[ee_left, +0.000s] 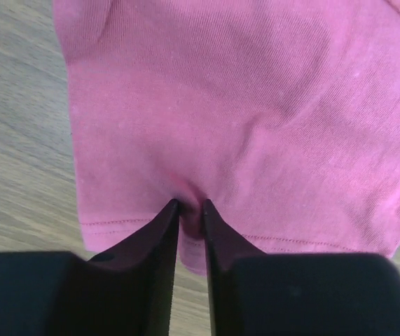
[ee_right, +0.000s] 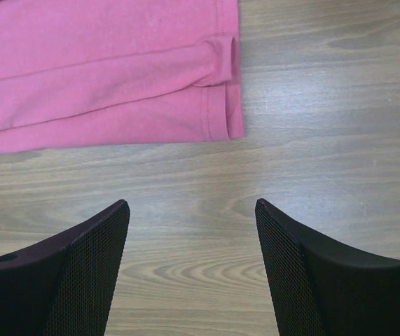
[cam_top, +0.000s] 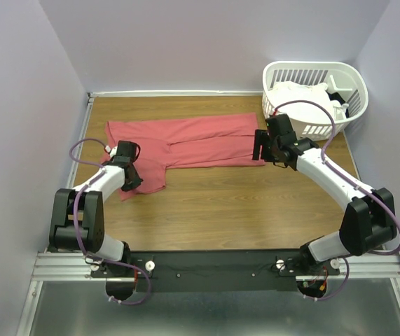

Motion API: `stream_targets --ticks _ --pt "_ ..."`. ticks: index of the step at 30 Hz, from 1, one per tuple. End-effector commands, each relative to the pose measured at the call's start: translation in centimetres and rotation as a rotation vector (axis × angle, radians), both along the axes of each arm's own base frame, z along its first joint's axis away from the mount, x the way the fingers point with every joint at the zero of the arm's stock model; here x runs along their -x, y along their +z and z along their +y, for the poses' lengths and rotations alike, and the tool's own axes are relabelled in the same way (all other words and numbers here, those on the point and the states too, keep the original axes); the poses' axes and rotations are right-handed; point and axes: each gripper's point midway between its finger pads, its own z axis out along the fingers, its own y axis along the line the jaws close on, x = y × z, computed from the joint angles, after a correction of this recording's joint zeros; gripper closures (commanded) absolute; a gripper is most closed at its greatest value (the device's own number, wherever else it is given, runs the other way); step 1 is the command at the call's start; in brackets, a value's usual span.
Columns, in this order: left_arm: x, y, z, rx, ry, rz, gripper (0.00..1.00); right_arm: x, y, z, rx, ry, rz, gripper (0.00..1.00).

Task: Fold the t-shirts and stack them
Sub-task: Fold the tshirt

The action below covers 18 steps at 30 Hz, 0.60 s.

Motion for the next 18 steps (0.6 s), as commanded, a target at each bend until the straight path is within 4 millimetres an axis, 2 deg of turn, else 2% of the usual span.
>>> stream_targets --ticks 1,2,4,5,6,7,10,11,12,13,16,18 --pt "1.4 -2.0 -0.4 0.000 0.006 0.073 0.86 -0.2 0.2 -0.7 0.026 -0.015 -0.024 0.21" --pt "1.2 -1.6 -0.5 -0.003 0.004 0.064 0.92 -0.2 0.2 -0.7 0.026 -0.012 -0.023 0.21" --pt "0.9 -0.9 -0.2 -0.026 0.008 0.056 0.99 -0.3 0.1 -0.7 0.028 -0.011 -0.022 0.21" --pt "-0.2 0.3 -0.1 -0.032 0.008 0.021 0.99 -0.3 0.0 -0.7 0.031 -0.010 -0.018 0.21" --pt "-0.5 0.8 0.1 -0.044 0.007 0.021 0.99 -0.3 -0.1 -0.7 0.031 -0.010 -0.018 0.21" --pt "-2.2 2.5 0.3 -0.062 0.006 -0.026 0.99 -0.3 -0.2 -0.6 0.030 -0.007 -0.016 0.21" --pt "-4.4 4.8 0.8 -0.105 0.008 -0.062 0.99 -0.4 -0.6 -0.5 0.034 -0.004 -0.004 0.21" --pt "-6.2 6.2 0.8 -0.114 0.002 -0.097 0.99 -0.3 -0.7 -0.5 0.035 -0.001 0.001 0.21" --pt "-7.1 6.9 1.0 -0.129 0.004 -0.108 0.99 -0.4 -1.0 -0.6 0.038 -0.003 0.007 0.21" --pt "-8.8 7.7 0.9 -0.138 -0.005 -0.127 0.99 -0.4 -1.0 -0.5 0.036 -0.001 0.007 0.21" --pt "-11.3 8.4 1.2 -0.169 -0.005 -0.140 0.99 -0.3 -1.6 -0.5 0.042 0.001 0.023 0.21" --pt "-13.8 8.4 1.1 -0.180 -0.009 -0.166 0.99 -0.4 -2.0 -0.3 0.045 0.008 0.035 0.21"
